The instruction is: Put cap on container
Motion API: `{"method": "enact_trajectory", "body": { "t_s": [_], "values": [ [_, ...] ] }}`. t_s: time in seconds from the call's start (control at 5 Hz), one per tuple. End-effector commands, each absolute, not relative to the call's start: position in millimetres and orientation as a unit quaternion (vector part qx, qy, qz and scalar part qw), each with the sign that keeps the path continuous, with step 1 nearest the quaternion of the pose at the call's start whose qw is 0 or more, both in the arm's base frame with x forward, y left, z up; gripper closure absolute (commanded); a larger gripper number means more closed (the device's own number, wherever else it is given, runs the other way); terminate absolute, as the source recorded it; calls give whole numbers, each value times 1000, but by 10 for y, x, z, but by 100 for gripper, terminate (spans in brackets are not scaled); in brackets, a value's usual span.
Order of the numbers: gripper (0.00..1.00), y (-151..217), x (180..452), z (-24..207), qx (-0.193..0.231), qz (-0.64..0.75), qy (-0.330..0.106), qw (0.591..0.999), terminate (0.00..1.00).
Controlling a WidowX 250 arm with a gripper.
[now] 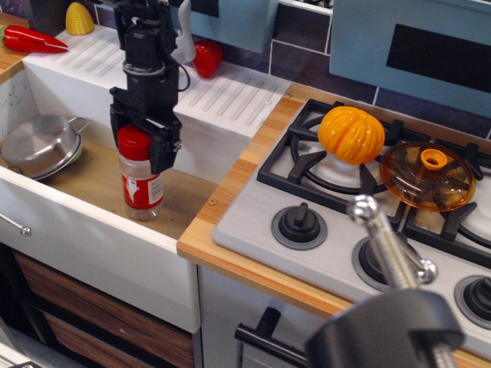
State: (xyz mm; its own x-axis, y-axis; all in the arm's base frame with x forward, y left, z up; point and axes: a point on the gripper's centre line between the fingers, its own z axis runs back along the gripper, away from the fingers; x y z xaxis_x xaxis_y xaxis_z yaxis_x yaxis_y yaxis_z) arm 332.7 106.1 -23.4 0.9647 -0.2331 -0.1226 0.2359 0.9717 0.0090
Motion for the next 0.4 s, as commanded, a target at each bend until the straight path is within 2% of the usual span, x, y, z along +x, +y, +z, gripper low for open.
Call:
{"method": "enact_trajectory", "body": {
  "t_s": [0.0,0.2],
  "values": [
    [0,1095,3423,-58,21,-119,38,992,0],
    [0,1095,3423,-58,21,-119,38,992,100]
  ]
}}
